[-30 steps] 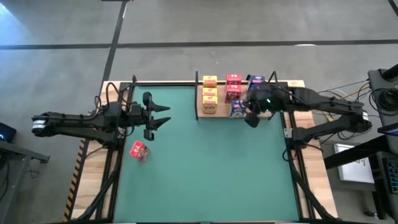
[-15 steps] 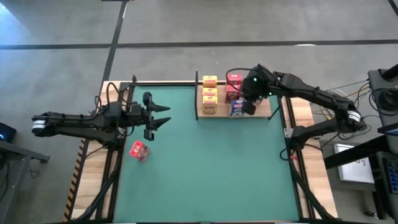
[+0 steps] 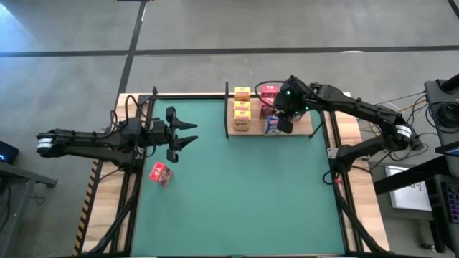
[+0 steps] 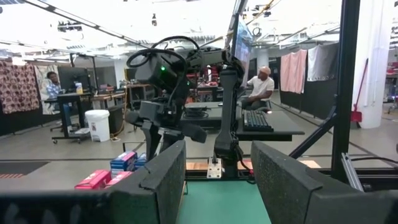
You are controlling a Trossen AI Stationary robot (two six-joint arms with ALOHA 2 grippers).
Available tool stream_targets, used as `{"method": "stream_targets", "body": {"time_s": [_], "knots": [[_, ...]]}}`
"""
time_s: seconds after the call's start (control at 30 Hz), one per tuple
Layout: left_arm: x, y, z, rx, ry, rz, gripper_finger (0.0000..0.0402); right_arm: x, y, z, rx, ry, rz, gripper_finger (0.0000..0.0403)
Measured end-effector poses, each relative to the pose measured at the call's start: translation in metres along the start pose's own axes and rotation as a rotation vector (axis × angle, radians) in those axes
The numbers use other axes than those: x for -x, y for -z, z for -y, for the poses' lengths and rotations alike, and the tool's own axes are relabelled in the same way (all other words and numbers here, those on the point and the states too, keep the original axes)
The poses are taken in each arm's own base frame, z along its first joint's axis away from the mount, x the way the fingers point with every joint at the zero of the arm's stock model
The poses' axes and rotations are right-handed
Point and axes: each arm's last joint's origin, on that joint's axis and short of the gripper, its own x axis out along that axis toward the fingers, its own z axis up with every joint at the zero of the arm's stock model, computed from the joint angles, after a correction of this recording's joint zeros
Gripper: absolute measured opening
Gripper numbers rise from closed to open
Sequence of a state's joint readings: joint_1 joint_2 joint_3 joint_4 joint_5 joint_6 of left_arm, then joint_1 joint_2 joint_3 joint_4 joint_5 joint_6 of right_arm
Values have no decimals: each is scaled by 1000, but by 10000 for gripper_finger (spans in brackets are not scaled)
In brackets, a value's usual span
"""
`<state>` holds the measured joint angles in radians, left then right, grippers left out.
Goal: Stack cereal on shelf
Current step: Put the blue cereal box on the shelf aligned with the other blue cereal boxes
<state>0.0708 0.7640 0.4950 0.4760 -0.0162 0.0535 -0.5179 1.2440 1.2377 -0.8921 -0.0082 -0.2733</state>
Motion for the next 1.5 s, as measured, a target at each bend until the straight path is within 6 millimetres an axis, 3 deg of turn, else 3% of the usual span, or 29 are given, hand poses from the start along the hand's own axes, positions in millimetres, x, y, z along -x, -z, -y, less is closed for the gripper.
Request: {"method": "stream_targets", "body": {"time_s": [0.27,0.53,0.77,1.13,1.5], "knots": [[0,0,0,0,0,0,167,-8,1,0,-9,-13,-46,231],[0,1,0,0,0,-6,167,-21,0,-2,9,-100,-69,297],[0,1,0,0,0,-6,167,-26,-2,-2,22,-128,-90,308],[0,1,0,0,0,-7,167,0,-22,5,20,-79,-26,300],[0,2,0,0,1,-17,167,-2,-9,-8,-41,-129,-170,293]]}}
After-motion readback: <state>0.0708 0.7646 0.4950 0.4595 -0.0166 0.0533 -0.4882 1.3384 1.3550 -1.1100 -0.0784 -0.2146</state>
